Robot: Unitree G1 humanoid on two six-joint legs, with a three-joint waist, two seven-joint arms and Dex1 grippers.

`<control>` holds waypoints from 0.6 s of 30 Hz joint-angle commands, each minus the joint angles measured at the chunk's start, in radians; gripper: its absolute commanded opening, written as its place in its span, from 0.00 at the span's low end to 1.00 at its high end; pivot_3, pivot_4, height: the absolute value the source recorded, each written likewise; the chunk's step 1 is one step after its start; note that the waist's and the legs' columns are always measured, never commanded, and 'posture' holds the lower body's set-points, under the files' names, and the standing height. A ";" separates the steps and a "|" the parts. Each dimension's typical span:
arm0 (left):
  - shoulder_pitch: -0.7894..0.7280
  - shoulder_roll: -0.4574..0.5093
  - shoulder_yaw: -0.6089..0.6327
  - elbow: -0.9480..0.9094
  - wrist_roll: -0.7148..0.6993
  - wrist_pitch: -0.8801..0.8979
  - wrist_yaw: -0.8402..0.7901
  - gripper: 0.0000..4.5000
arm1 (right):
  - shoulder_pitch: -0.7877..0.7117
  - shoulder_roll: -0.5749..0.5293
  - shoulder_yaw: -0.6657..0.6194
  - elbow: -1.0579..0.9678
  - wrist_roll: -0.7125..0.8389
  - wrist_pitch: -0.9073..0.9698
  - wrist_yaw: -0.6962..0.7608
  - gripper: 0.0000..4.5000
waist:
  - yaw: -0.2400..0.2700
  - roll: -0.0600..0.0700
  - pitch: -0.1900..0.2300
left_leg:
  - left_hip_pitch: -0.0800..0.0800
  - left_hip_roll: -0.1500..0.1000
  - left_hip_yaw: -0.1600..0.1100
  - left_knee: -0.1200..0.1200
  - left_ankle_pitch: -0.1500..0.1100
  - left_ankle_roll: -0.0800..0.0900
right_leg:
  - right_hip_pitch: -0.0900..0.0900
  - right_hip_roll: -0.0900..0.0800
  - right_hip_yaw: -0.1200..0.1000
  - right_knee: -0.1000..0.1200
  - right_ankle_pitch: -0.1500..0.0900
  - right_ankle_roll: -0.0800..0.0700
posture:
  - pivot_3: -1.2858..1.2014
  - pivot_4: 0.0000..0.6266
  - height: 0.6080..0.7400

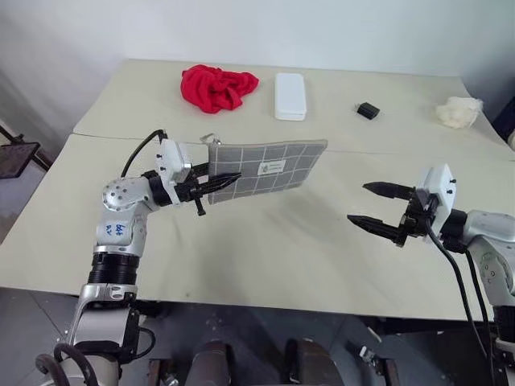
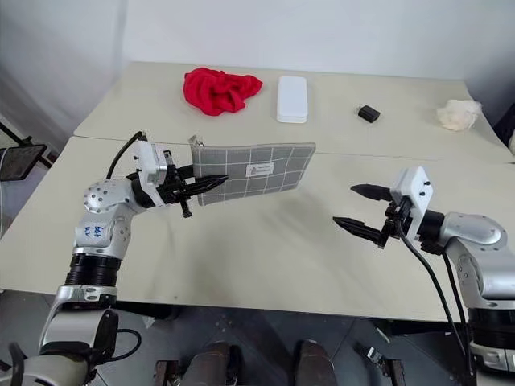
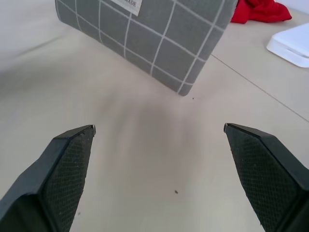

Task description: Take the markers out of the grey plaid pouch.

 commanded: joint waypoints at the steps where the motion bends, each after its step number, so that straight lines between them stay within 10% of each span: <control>1: 0.016 0.005 0.002 -0.030 0.000 -0.059 0.003 0.14 | 0.005 -0.007 -0.011 -0.042 0.001 -0.008 0.001 1.00 | 0.000 0.000 0.000 | 0.000 0.000 0.000 0.000 0.000 0.000 | 0.000 0.000 0.000 0.000 0.000 0.000 | 0.52 0.24 1.00; 11: 0.057 0.002 -0.027 -0.075 -0.045 0.031 -0.002 0.14 | -0.051 0.004 0.032 -0.097 0.029 0.044 0.004 1.00 | 0.000 0.000 0.000 | 0.000 0.000 -0.001 0.000 0.000 0.000 | 0.000 0.000 0.000 0.000 0.000 0.000 | 0.52 0.24 1.00; 18: 0.014 0.127 -0.031 -0.188 -0.439 1.148 0.120 0.14 | -0.136 0.027 0.134 -0.202 0.055 0.119 0.007 0.92 | -0.009 0.000 0.000 | 0.000 0.001 -0.003 0.000 0.000 0.000 | 0.000 0.000 0.000 0.001 0.000 0.000 | 0.52 0.24 1.00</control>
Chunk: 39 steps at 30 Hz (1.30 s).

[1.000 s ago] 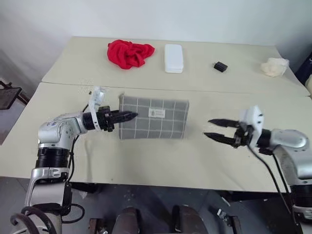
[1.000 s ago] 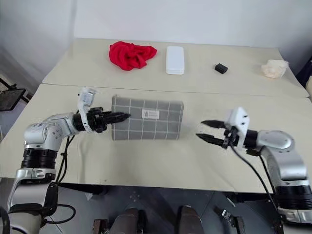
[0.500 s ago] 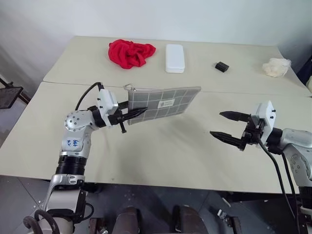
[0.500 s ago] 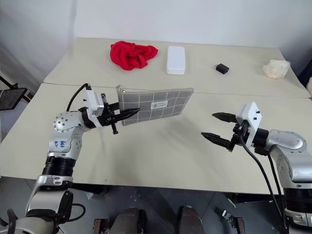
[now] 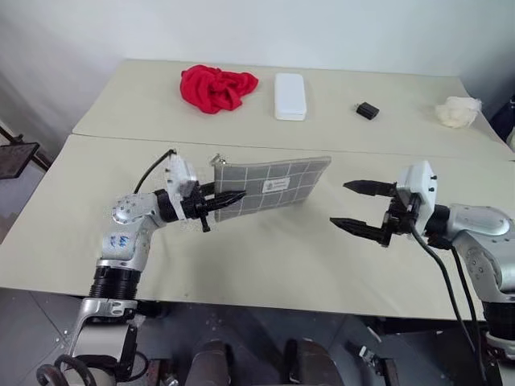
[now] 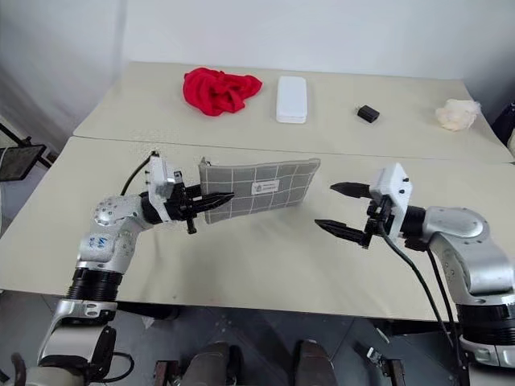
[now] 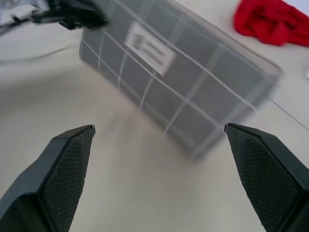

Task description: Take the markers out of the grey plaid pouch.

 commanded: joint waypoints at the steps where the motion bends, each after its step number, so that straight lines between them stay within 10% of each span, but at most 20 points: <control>1: -0.029 0.049 -0.047 -0.054 -0.076 0.322 0.029 0.14 | -0.042 0.014 0.037 -0.064 0.026 0.039 0.002 0.88 | -0.004 0.000 0.000 | 0.000 0.000 0.000 0.000 0.000 0.000 | 0.000 0.000 0.000 0.000 0.000 0.000 | 0.52 0.24 1.00; 11: -0.034 -0.021 -0.087 -0.051 -0.042 0.383 0.095 0.14 | -0.046 0.112 0.269 0.125 -0.272 -0.138 -0.066 0.13 | 0.007 0.000 0.000 | -0.001 -0.001 0.001 0.000 0.000 0.000 | 0.000 0.000 0.000 -0.001 0.000 0.000 | 0.52 0.24 1.00; 13: -0.031 -0.023 -0.084 -0.053 -0.038 0.393 0.110 0.31 | -0.016 0.103 0.304 0.159 -0.323 -0.180 -0.055 0.00 | 0.006 0.000 0.000 | 0.000 -0.001 0.001 0.000 0.000 0.000 | 0.000 0.000 0.000 -0.001 0.000 0.000 | 0.52 0.24 1.00; 22: -0.064 0.041 -0.088 0.061 0.052 0.389 0.143 0.90 | 0.000 0.098 0.345 0.234 -0.443 -0.352 -0.023 0.00 | -0.006 0.000 0.000 | 0.000 0.000 0.001 0.000 0.000 0.000 | 0.000 0.000 0.000 -0.001 0.000 0.000 | 0.52 0.24 1.00; 39: -0.278 0.008 -0.247 0.327 0.130 0.458 -0.074 0.90 | 0.008 0.096 0.337 0.260 -0.477 -0.444 0.002 0.00 | -0.017 0.000 0.000 | 0.001 -0.001 0.001 0.000 0.000 -0.001 | 0.002 0.000 0.000 -0.001 0.000 0.000 | 0.52 0.24 1.00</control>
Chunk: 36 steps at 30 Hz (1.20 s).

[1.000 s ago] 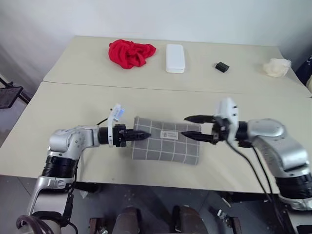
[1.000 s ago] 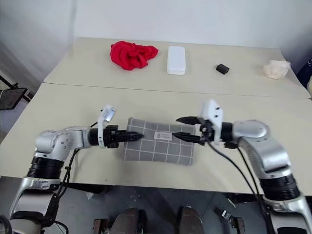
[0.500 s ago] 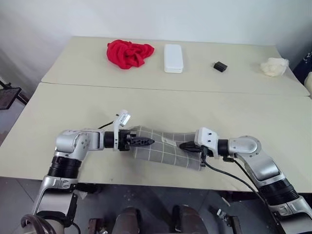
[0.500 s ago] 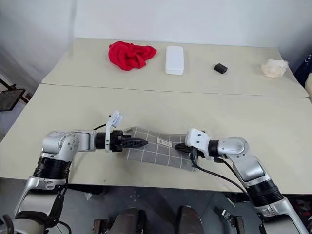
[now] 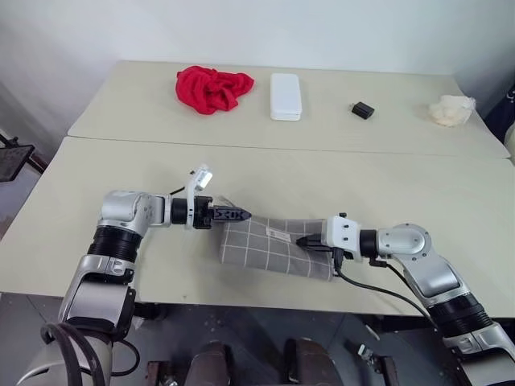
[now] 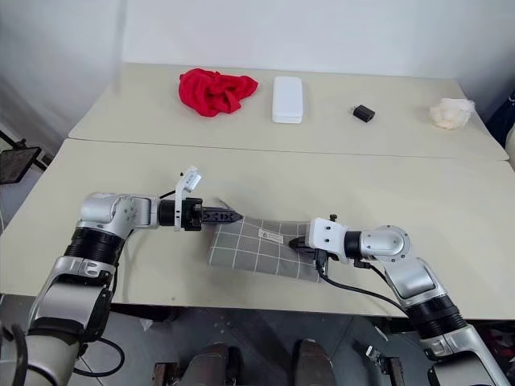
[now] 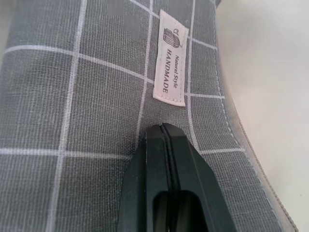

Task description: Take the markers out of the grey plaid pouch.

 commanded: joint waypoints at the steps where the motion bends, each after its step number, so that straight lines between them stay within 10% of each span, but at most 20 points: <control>1: -0.016 0.012 -0.042 -0.005 0.003 0.076 -0.046 0.90 | 0.015 -0.010 0.003 0.000 -0.021 0.003 0.007 0.00 | 0.000 0.000 0.000 | 0.000 0.000 0.000 0.000 0.000 0.000 | 0.000 0.000 0.000 0.000 0.000 0.000 | 0.52 0.24 1.00; 17: -0.081 0.184 -0.029 0.017 0.000 0.290 -0.069 0.90 | 0.033 -0.008 -0.010 -0.008 -0.029 0.004 -0.019 0.00 | -0.003 0.000 0.000 | 0.001 0.000 0.000 0.000 0.000 0.000 | 0.000 0.000 0.000 0.000 0.000 0.000 | 0.52 0.24 1.00; 36: -0.037 -0.053 0.232 0.001 -0.052 0.456 0.207 0.81 | 0.025 -0.006 -0.007 -0.006 -0.033 0.000 -0.009 0.00 | -0.001 0.000 0.000 | 0.001 0.000 0.000 0.000 0.000 0.000 | 0.000 0.000 0.001 0.001 0.000 0.000 | 0.52 0.24 1.00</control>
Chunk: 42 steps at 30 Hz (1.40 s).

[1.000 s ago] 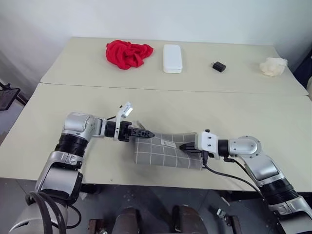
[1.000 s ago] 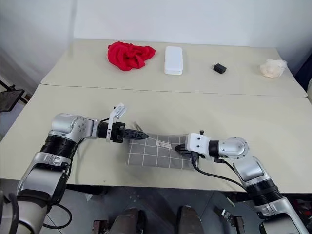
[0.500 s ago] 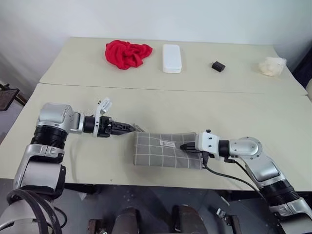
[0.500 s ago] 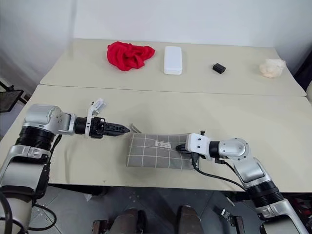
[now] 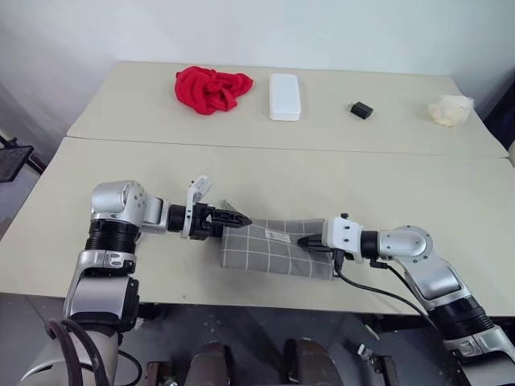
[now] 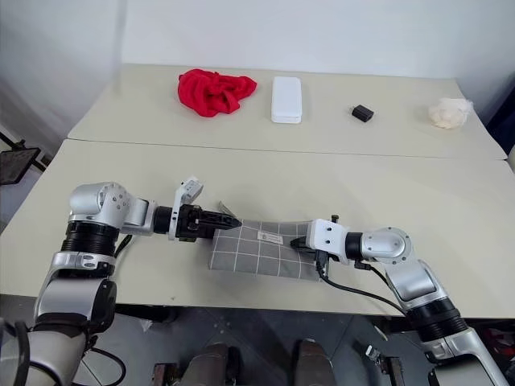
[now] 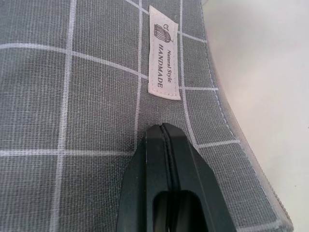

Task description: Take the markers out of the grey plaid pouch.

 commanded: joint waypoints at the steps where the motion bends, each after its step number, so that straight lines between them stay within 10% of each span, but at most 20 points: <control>1: -0.010 -0.009 0.034 0.004 -0.008 -0.009 0.029 0.77 | 0.012 -0.009 0.006 0.004 -0.016 -0.001 0.011 0.00 | 0.000 0.000 0.000 | 0.000 0.000 0.000 0.000 0.000 0.000 | 0.000 0.000 0.000 0.000 0.000 0.000 | 0.52 0.24 1.00; 13: 0.031 -0.039 0.073 -0.055 -0.039 0.002 0.066 0.01 | 0.027 -0.008 0.007 -0.007 -0.014 -0.014 0.019 0.00 | 0.000 0.000 0.000 | 0.000 0.000 0.000 0.000 0.000 0.000 | 0.000 0.000 0.000 0.000 0.000 0.000 | 0.52 0.24 1.00; 26: 0.196 0.042 0.034 -0.289 -0.036 -0.606 -0.260 0.01 | 0.069 0.010 -0.226 -0.178 0.278 0.192 -0.020 0.00 | 0.002 0.000 0.000 | 0.000 0.000 0.000 0.000 0.000 0.000 | 0.000 0.000 0.000 0.000 0.000 0.000 | 0.52 0.24 1.00; 35: 0.169 -0.061 0.048 -0.134 0.222 -1.532 -0.215 0.00 | 0.065 -0.143 -0.540 -0.178 0.654 0.580 0.007 0.55 | 0.027 0.000 0.000 | -0.001 0.000 0.001 0.000 -0.001 0.001 | 0.000 0.000 -0.001 -0.005 0.000 0.000 | 0.52 0.24 1.00; 42: 0.186 -0.062 -0.042 -0.025 0.430 -2.046 -0.188 0.00 | -0.027 -0.164 -0.502 -0.182 0.683 0.719 -0.045 1.00 | 0.026 0.000 0.000 | -0.002 0.000 0.001 -0.001 -0.001 0.002 | 0.000 0.000 -0.001 -0.005 0.001 0.000 | 0.52 0.24 1.00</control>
